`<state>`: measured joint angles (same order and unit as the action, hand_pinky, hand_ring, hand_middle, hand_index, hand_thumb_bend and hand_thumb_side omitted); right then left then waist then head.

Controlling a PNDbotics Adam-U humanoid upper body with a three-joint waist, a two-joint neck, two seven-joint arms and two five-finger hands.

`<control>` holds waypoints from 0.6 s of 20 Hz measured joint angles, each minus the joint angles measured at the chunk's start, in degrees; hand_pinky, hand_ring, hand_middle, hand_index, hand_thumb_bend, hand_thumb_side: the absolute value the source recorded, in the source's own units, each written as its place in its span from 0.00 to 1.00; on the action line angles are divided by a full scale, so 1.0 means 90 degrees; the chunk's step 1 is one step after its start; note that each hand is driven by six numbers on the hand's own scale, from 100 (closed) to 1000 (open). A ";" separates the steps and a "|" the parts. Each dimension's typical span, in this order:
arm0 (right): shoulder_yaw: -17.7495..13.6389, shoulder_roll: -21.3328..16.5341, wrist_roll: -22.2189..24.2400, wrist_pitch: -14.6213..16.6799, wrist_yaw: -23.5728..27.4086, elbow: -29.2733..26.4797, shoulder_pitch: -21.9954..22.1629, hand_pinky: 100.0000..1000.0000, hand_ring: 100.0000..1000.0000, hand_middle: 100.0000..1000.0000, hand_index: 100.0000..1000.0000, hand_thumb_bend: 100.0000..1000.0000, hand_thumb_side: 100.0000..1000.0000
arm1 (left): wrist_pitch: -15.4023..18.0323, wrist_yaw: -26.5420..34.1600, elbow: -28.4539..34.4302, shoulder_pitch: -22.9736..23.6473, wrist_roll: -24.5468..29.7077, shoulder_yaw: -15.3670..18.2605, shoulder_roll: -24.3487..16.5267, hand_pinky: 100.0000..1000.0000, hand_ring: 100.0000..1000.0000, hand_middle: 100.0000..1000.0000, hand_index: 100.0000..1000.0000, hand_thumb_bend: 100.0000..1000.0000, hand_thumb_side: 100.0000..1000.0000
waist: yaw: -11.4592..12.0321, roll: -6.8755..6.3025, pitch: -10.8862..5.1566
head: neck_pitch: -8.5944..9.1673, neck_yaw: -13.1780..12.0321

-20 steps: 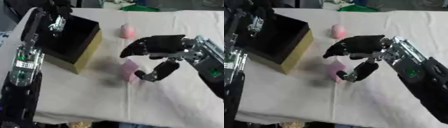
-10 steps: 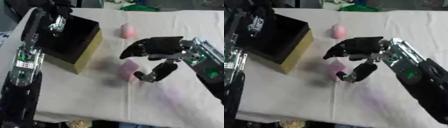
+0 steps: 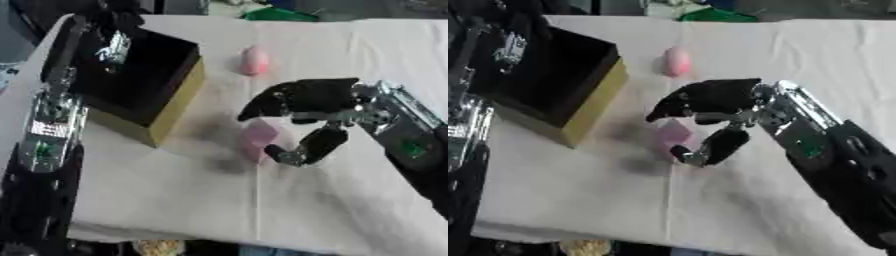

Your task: Pick up objects on the table and place them in the box.

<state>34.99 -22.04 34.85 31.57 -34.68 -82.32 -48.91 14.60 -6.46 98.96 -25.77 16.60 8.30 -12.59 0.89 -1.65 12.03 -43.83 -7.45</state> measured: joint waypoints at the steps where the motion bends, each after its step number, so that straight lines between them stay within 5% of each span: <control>1: 0.0000 0.0009 -0.0006 0.0006 -0.0010 0.0019 0.0000 0.91 0.91 0.86 0.98 0.00 0.64 | 0.0000 0.0002 0.0000 0.0000 0.0000 0.0000 0.0000 0.59 0.48 0.50 0.71 0.00 0.50 | 0.0012 0.0000 0.0002 | 0.0000 0.0000; 12: -0.0005 0.0071 -0.0088 0.0088 -0.0249 0.0310 0.0007 0.91 0.91 0.85 0.98 0.00 0.65 | 0.0000 0.0011 0.0001 -0.0006 0.0000 0.0000 0.0002 0.59 0.48 0.50 0.71 0.00 0.50 | 0.0049 -0.0006 0.0033 | 0.0000 0.0005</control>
<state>34.94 -21.40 34.06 32.37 -36.93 -79.53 -48.85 14.59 -6.36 98.96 -25.82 16.60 8.30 -12.58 1.33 -1.71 12.33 -43.83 -7.41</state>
